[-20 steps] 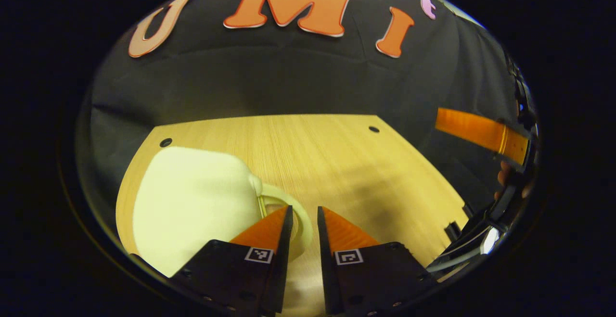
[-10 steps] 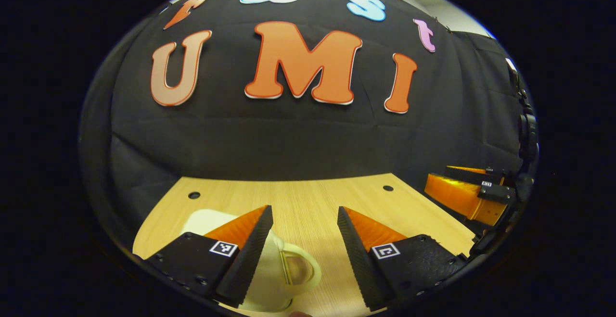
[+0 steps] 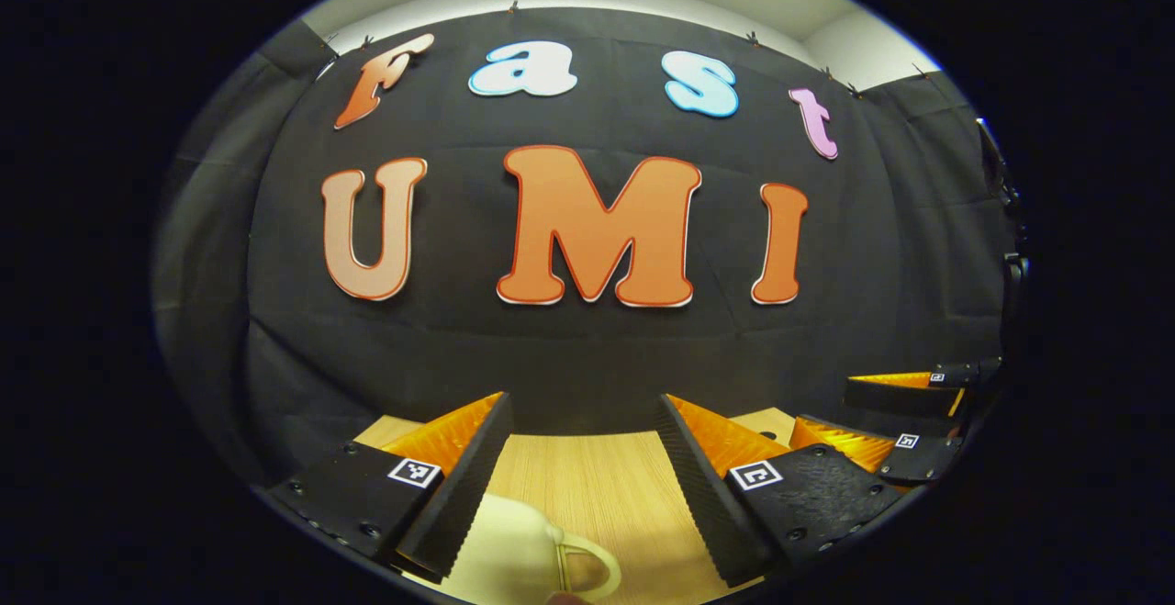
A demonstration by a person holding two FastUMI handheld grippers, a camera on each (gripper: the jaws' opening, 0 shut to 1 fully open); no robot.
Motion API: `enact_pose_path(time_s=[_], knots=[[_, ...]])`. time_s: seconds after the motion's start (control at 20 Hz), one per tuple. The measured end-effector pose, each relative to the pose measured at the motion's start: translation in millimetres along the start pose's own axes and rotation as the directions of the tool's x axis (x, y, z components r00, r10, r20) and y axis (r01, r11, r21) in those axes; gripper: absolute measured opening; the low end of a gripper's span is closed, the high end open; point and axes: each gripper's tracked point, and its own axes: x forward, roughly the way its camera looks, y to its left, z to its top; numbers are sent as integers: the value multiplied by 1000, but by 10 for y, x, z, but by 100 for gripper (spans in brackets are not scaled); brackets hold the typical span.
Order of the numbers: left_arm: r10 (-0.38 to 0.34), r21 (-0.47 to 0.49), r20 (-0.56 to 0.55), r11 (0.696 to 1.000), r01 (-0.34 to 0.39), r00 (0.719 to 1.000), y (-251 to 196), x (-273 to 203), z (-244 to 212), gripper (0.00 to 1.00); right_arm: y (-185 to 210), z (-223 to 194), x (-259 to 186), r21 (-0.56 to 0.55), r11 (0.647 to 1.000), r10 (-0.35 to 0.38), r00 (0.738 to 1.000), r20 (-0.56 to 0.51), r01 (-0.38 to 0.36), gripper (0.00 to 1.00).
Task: First open the suitcase, pack the skin care products into it, and then close the suitcase.
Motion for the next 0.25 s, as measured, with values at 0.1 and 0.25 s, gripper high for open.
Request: enact_pose_path(time_s=[0.1, 0.25], knots=[[23, 35, 46, 999, -24, 999, 45, -5, 50, 98, 13, -9, 20, -3, 1000, 14, 1000, 18, -14, 94], [40, 70, 17, 997, -41, 999, 36, -3, -115, 96, -58, -107, 11, 2, 1000, 8, 1000, 7, -8, 94]])
